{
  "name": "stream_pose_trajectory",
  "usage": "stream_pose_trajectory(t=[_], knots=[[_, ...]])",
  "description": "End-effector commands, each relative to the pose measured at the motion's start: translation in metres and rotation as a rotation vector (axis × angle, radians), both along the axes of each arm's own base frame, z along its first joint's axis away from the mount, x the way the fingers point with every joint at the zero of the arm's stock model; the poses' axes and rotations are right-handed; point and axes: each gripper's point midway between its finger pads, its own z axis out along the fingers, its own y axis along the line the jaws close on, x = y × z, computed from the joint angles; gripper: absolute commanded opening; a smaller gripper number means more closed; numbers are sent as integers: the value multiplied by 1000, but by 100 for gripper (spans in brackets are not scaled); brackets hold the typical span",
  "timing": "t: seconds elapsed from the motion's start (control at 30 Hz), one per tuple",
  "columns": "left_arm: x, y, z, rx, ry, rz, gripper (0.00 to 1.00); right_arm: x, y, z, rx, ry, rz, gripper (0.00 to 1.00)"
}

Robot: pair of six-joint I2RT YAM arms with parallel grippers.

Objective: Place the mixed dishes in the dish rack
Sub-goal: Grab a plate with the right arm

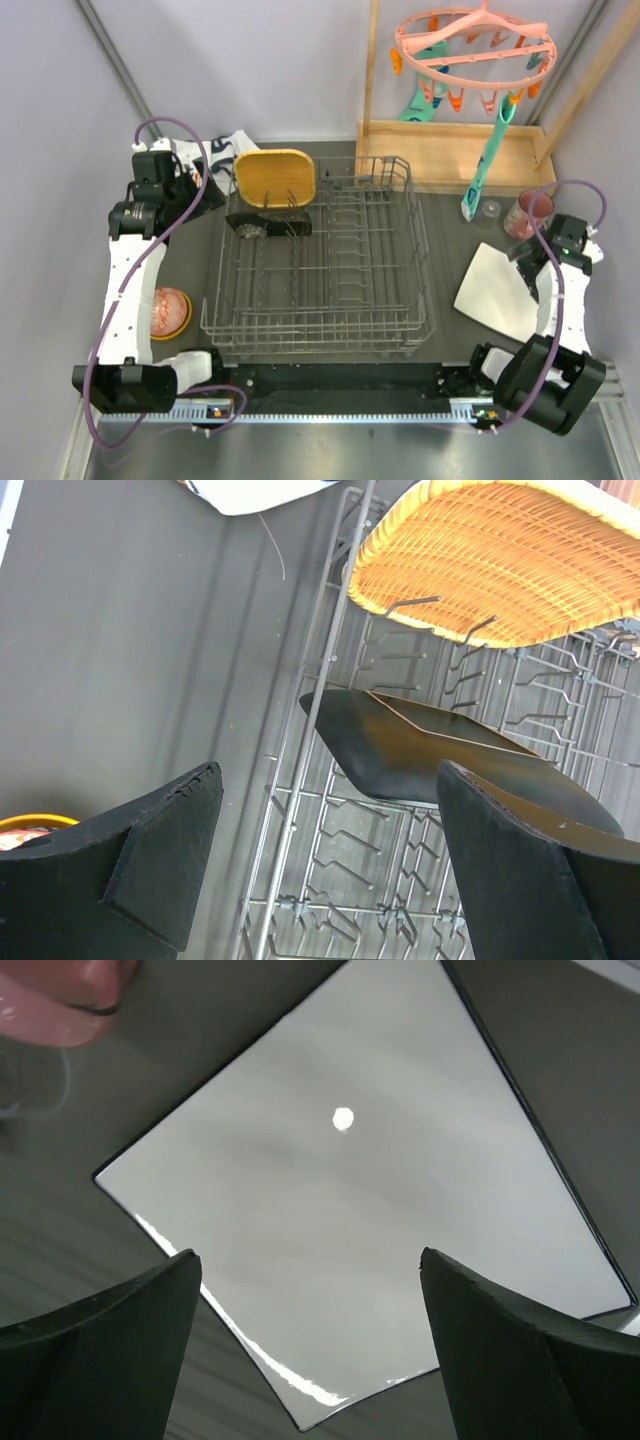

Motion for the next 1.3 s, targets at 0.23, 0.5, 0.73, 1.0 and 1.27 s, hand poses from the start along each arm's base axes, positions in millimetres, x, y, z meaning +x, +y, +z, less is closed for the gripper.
stream_pose_trajectory(t=[0.23,0.5,0.73,1.0,1.27], knots=[[9,-1,18,-5,-58,-15,91,-31,-36,-29,25,-42,-238,91],[10,-5,13,-20,-47,-27,91,-56,-71,-18,-175,47,-343,93],[13,-6,10,-26,-39,-30,91,-62,-67,-45,-140,97,-346,95],[12,-6,8,-27,-32,-33,91,-67,-61,-75,-81,138,-349,96],[13,-8,11,-38,-36,-35,91,-56,-52,-86,8,98,-315,96]])
